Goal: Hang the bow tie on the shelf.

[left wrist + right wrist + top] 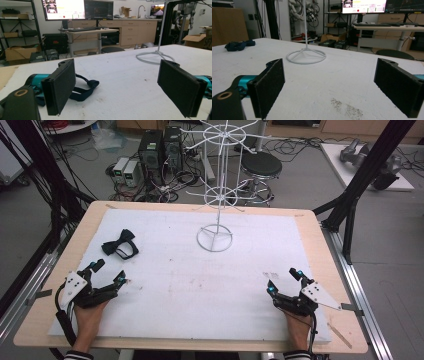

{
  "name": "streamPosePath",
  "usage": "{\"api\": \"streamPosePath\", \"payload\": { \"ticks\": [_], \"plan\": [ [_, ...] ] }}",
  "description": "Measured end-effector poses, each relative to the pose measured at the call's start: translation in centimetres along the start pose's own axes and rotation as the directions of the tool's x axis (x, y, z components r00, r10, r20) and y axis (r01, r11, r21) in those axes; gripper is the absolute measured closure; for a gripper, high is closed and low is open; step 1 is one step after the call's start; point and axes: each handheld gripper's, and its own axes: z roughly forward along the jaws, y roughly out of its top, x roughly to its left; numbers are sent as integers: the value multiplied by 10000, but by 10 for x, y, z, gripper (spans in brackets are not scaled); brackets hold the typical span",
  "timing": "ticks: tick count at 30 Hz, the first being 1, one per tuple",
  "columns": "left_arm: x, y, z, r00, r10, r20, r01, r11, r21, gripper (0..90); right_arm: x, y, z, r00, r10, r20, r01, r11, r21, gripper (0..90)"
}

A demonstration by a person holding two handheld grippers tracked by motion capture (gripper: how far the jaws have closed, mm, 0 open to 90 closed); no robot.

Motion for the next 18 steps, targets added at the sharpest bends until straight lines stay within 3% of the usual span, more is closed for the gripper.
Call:
{"api": "streamPosePath", "payload": {
  "ticks": [18],
  "plan": [
    [-1,1,1,9999,40,-134,-38,9999,114,155,1,0,0,10000,4,10,-4,10000,30,89]
  ]
}}
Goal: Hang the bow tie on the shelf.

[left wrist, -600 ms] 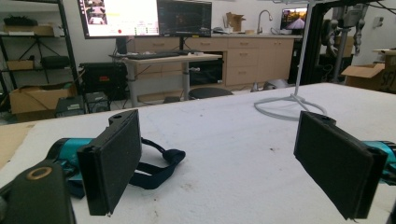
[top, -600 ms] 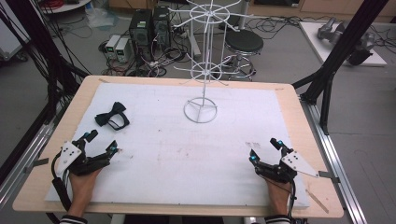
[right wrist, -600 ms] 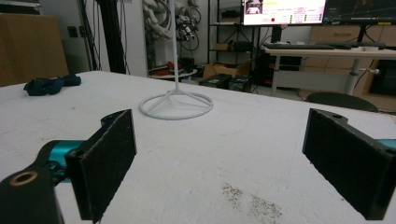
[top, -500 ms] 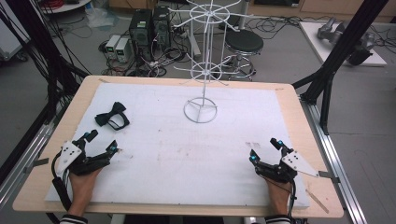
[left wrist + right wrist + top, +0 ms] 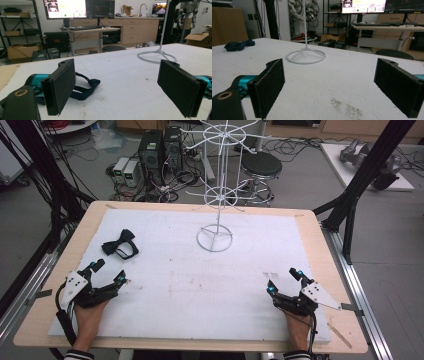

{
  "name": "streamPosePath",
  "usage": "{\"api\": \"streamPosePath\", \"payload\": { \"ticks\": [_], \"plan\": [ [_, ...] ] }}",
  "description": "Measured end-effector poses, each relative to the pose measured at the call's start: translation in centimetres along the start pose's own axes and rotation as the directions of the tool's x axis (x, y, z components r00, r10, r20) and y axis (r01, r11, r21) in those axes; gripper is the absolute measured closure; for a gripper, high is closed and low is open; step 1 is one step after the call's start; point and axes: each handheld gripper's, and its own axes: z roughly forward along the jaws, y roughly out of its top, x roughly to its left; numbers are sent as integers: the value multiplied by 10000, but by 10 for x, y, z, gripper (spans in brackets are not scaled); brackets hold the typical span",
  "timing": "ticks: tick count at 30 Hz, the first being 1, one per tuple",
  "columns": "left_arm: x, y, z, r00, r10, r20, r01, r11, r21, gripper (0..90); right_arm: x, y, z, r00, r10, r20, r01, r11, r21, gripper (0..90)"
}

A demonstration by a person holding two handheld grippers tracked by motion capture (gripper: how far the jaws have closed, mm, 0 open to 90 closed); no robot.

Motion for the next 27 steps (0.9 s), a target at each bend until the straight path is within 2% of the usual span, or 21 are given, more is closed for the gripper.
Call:
{"api": "streamPosePath", "payload": {
  "ticks": [7,12,16,21,27],
  "plan": [
    [0,2,4,10000,-35,-6,35,9990,443,154,0,0,0,10000,13,9,-13,10000,-2,89],
    [1,4,7,9997,253,51,-257,9957,885,154,-1,0,0,10000,-26,22,26,10000,-20,89],
    [4,11,11,9986,471,242,-499,9901,1309,155,0,0,0,10000,-9,5,9,10000,-8,89],
    [9,24,21,9948,861,549,-955,9748,2014,156,-1,0,0,10000,52,23,-52,10000,26,89],
    [20,37,41,9916,836,992,-1092,9503,2914,156,-1,0,0,10000,58,23,-58,10000,29,89]
  ]
}}
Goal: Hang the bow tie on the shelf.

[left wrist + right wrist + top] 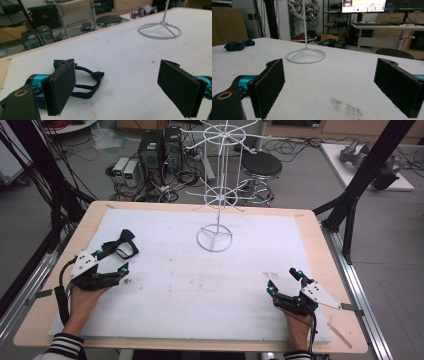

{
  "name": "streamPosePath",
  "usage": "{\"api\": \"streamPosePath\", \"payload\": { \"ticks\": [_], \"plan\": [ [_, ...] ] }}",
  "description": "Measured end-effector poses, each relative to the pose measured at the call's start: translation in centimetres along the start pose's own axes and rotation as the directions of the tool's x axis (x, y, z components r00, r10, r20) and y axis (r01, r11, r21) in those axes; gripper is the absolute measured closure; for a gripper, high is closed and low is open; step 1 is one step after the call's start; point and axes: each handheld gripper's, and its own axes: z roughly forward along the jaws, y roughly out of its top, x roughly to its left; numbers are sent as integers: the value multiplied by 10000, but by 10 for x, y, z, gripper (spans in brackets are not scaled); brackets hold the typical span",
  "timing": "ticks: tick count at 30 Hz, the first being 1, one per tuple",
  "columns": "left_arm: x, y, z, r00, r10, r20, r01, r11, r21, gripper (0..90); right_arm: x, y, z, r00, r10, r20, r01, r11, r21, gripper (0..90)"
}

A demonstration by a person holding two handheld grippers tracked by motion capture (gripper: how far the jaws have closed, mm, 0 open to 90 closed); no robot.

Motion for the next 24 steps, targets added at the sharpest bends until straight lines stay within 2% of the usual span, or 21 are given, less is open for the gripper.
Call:
{"api": "streamPosePath", "payload": {
  "ticks": [5,11,18,24],
  "plan": [
    [11,9,10,9999,-143,96,138,9984,543,156,0,0,0,10000,-2,6,2,10000,0,89],
    [19,19,21,9996,-2,299,-35,9927,1209,158,0,0,0,10000,8,-4,-8,10000,-7,89],
    [26,29,35,9980,-47,626,-77,9806,1960,160,0,0,0,10000,25,-8,-25,10000,-13,89],
    [30,35,46,9958,101,912,-326,9681,2483,187,-1,0,0,10000,0,32,0,10000,-12,89]
  ]
}}
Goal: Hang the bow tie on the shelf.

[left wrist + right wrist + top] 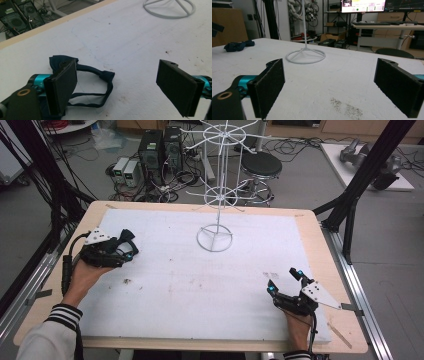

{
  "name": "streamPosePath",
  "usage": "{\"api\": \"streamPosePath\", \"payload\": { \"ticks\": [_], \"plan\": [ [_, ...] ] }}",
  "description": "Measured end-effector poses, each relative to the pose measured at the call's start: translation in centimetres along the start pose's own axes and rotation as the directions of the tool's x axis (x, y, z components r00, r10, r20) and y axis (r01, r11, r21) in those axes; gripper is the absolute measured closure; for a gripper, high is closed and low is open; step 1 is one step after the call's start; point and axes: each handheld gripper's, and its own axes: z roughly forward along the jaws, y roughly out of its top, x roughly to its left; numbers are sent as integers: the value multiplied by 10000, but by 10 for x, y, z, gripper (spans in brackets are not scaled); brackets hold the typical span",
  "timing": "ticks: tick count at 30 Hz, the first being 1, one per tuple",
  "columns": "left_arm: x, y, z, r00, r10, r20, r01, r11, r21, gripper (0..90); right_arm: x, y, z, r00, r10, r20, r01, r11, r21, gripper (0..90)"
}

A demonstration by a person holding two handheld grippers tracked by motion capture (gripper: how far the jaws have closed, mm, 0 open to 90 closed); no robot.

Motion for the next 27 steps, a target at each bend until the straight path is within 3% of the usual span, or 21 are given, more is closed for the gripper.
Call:
{"api": "streamPosePath", "payload": {
  "ticks": [5,9,15,19,23,25,27],
  "plan": [
    [3,5,8,9996,145,259,-160,9981,591,215,0,0,0,10000,-37,13,37,10000,7,89],
    [5,8,12,9995,207,242,-231,9942,1051,216,0,0,0,10000,-28,20,28,10000,-10,89],
    [9,12,20,9990,312,307,-365,9815,1881,236,0,0,0,10000,-43,22,43,10000,7,89],
    [10,16,29,9973,645,350,-714,9626,2614,255,0,0,0,10000,-46,18,46,10000,3,89],
    [12,18,37,9971,611,445,-721,9459,3164,277,0,0,0,10000,-37,13,37,10000,-12,89],
    [11,19,41,9969,670,423,-776,9326,3524,288,0,0,0,10000,4,22,-4,10000,-10,89],
    [11,20,44,9983,501,292,-575,9200,3876,302,0,0,0,10000,21,24,-21,10000,-8,89]
  ]
}}
